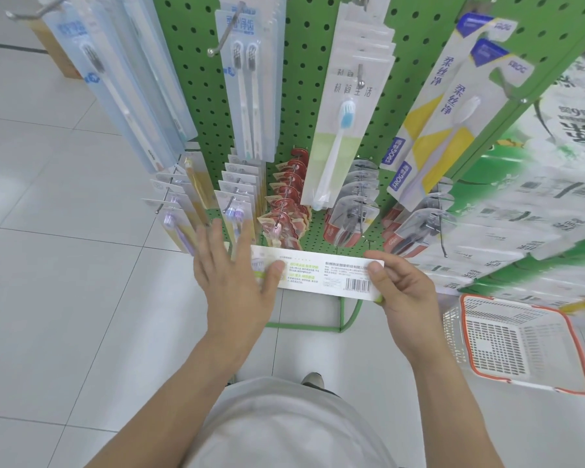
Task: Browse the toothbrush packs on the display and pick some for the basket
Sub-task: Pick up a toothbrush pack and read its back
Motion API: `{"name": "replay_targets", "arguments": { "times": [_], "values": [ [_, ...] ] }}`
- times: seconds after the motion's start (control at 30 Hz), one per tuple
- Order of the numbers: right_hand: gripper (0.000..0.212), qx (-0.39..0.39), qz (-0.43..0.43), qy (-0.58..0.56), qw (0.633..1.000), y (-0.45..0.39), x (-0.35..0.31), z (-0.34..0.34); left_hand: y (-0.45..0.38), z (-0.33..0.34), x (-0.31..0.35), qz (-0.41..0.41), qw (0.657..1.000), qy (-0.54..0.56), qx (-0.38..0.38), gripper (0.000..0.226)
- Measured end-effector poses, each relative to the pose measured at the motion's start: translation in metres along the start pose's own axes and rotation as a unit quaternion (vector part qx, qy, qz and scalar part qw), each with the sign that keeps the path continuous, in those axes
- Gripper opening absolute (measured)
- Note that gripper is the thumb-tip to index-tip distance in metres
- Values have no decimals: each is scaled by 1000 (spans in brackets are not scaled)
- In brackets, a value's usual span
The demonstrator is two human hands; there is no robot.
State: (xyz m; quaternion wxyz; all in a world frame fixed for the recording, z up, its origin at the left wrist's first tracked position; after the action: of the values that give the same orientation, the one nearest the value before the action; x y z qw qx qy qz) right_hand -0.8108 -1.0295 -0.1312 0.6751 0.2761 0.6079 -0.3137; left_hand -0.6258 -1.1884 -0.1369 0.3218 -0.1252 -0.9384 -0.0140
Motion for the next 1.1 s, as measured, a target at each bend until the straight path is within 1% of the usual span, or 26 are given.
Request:
{"name": "replay_targets", "arguments": {
  "times": [0.07,0.13,0.23,0.3,0.37,0.43,0.5,0.57,0.63,0.67,0.7,0.73,0.77,0.83,0.87,0.9,0.93,0.97,1.0,1.03,1.07,1.1],
  "values": [
    [17,8,9,-15,1000,0,3,4,10,3,14,75,997,-27,8,56],
    [16,24,22,-33,999,1,5,8,22,7,27,145,989,-33,0,51],
    [18,58,61,-79,993,1,9,8,33,12,38,228,972,-50,-5,52],
    [19,54,90,-84,991,2,11,5,33,12,39,265,963,-51,24,44],
    [21,10,106,-51,993,4,14,3,28,6,39,273,959,-19,70,30],
    [21,-52,101,-22,993,6,13,7,23,-1,39,271,958,21,95,27],
    [21,-116,56,36,991,8,7,11,20,-7,41,271,957,33,101,27],
    [20,-179,-4,120,976,8,-5,16,17,-11,43,265,958,27,104,26],
    [18,-216,-32,147,965,7,-13,20,14,-17,45,260,959,39,106,23],
    [19,-219,-36,147,964,6,-16,20,13,-20,46,255,959,51,115,20],
    [21,-217,-38,140,965,4,-17,20,11,-24,47,239,960,56,132,24],
    [22,-214,-39,128,967,3,-17,19,10,-27,48,208,965,55,148,40],
    [23,-211,-42,118,969,2,-18,19,8,-31,48,166,972,58,157,61],
    [23,-202,-46,92,974,1,-18,18,8,-40,52,90,979,105,150,104],
    [24,-202,-45,69,976,1,-19,19,8,-44,55,69,978,142,138,120],
    [23,-203,-45,48,977,2,-19,21,9,-47,58,55,974,184,121,130],
    [22,-205,-49,31,977,3,-20,23,8,-49,61,32,967,236,90,136],
    [21,-205,-53,17,977,4,-20,25,6,-49,64,-4,952,302,40,138],
    [22,-203,-54,3,978,4,-20,27,4,-46,67,-45,925,376,-23,134],
    [24,-200,-54,-12,978,5,-19,29,3,-42,71,-77,891,439,-83,121],
    [25,-199,-51,-23,978,5,-18,31,2,-37,74,-92,864,478,-128,98],
    [26,-201,-47,-32,978,5,-16,34,-1,-35,78,-97,852,491,-152,74]
  ]
}}
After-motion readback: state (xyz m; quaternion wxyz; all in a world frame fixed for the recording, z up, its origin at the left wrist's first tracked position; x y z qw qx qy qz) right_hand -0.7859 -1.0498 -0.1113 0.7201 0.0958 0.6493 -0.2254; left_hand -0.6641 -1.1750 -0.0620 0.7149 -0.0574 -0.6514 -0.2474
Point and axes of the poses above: each hand's wrist, its own y-axis away from the middle knuckle, its own z-axis out of the palm, x = y × z, the point moved 5 cm from there along -y, towards the middle knuckle, and after that the axes turned 14 degrees about -z, right-handed, at the moved point
